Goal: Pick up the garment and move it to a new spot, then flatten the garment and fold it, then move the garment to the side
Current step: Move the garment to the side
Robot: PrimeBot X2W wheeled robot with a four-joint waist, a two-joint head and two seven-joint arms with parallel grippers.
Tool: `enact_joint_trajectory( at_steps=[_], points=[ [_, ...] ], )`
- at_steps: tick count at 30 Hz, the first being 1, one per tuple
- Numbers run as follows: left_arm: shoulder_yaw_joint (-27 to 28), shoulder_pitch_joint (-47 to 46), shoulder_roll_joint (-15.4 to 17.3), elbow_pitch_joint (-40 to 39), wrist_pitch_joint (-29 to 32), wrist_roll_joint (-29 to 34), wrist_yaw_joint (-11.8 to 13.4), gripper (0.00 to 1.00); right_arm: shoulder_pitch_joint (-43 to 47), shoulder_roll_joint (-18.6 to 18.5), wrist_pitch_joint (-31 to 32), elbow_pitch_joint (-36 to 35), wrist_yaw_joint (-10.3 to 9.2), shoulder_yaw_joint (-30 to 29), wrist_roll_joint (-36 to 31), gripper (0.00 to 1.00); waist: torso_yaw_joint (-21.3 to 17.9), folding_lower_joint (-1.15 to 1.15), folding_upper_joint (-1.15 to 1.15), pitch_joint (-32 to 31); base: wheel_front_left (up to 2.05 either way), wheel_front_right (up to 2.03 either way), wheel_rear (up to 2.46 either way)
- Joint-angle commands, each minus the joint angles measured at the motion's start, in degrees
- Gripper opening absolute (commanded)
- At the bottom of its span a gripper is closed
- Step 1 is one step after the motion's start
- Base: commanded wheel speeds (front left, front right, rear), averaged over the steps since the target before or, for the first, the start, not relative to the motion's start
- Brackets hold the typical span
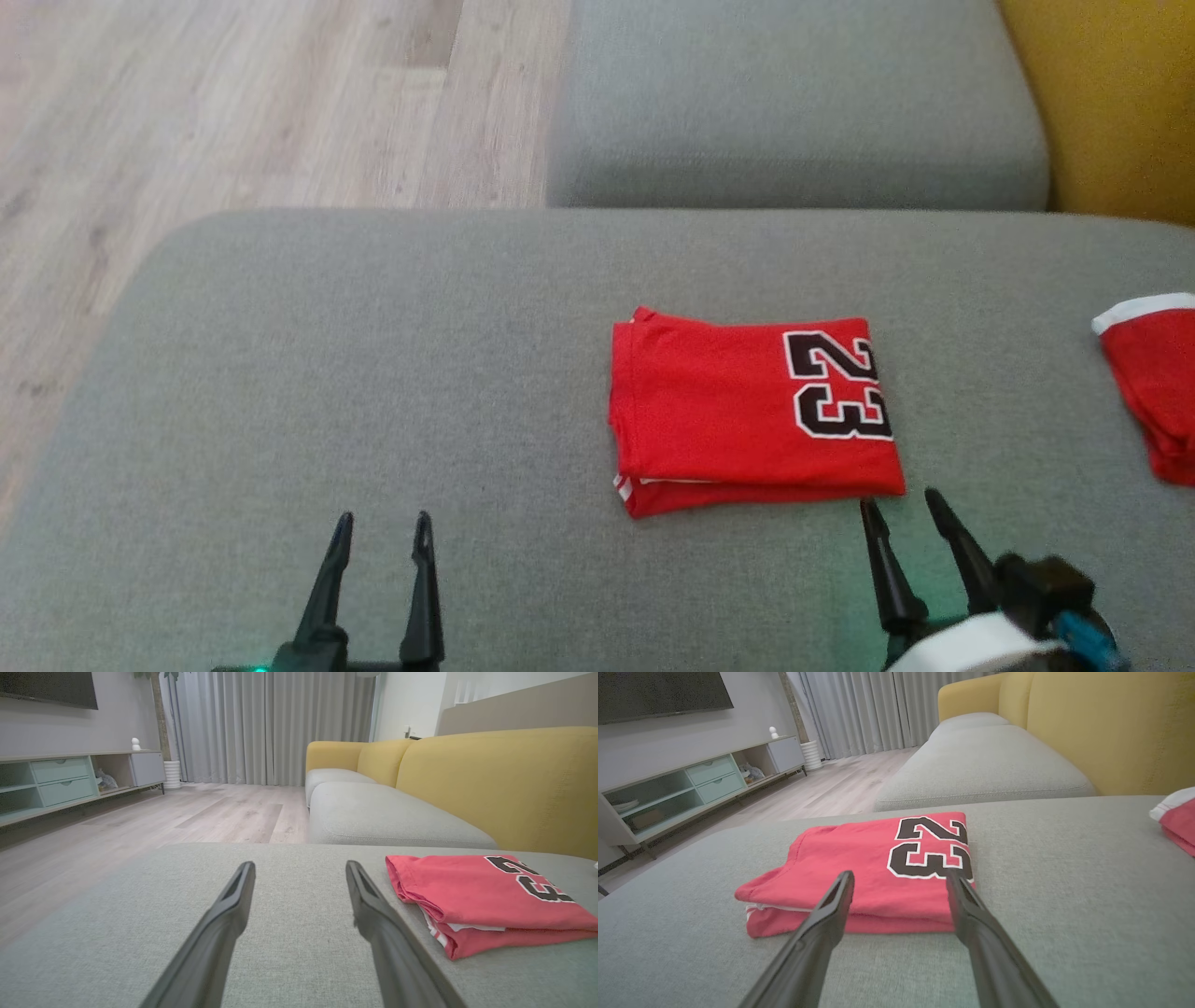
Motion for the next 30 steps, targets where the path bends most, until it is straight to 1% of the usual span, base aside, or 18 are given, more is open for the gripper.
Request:
enact_joint_trajectory(
  at_steps=[1,6,10,30],
  points=[
    [2.39,-1.55,-0.29,-1.53,-0.30,-0.07,-0.40,1.00,-0.91,-0.15,-0.77,-2.25,-0.04,0.41,-0.98,1.00,-0.36,0.01,0.00,-1.03,0.00,0.00,0.00],
    [3.51,-0.58,-0.29,-1.10,-0.30,0.58,-1.07,1.00,1.53,1.55,-0.78,-4.70,-0.04,-2.46,-4.91,1.00,-0.85,0.01,0.00,-2.01,0.00,0.00,0.00],
    [4.11,-0.18,-0.29,-0.94,-0.30,0.88,-1.24,1.00,3.20,2.34,-0.78,-6.33,-0.04,-2.95,-6.44,1.00,-1.25,0.01,0.00,-2.45,0.00,0.00,0.00],
    [4.34,0.25,-0.29,0.82,-0.30,0.57,-0.59,1.00,4.19,2.84,-0.78,-8.59,-0.04,-2.78,-6.17,1.00,-3.17,0.01,0.00,-2.99,0.00,0.00,0.00]
  ],
)
